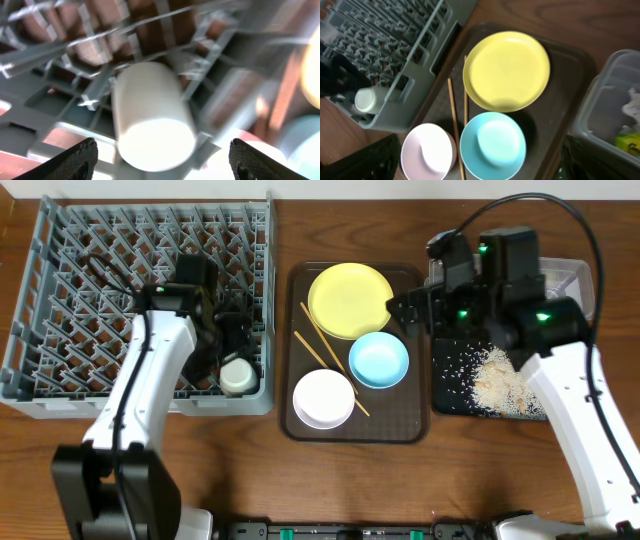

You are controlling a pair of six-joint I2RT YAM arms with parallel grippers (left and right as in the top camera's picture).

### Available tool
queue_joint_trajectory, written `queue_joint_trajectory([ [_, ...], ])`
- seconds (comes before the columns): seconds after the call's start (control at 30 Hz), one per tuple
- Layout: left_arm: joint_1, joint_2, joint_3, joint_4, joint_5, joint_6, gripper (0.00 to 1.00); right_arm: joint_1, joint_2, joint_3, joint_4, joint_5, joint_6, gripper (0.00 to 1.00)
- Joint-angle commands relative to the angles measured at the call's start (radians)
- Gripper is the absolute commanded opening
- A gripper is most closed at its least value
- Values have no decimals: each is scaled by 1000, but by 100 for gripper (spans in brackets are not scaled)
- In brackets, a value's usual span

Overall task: Sort waste into correct bins and load items into the dishwasher
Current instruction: 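Move the left gripper to the light-blue bowl and grasp its rim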

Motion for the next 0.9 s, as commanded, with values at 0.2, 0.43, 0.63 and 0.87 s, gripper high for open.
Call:
queue_joint_trajectory([
  [0.2, -99, -181, 93, 10, 72, 58, 84, 42, 77, 1, -1, 76, 134, 99],
  [0.43, -215, -149, 91, 43, 66, -4, 82, 38, 110, 1, 12, 144, 182, 99],
  [0.63, -348, -49, 91, 143, -8, -56, 82, -39, -3, 2, 25, 197, 211, 99],
  [0.87, -474, 129, 91, 291, -39, -63, 81, -155, -103, 1, -13, 197, 207, 99],
])
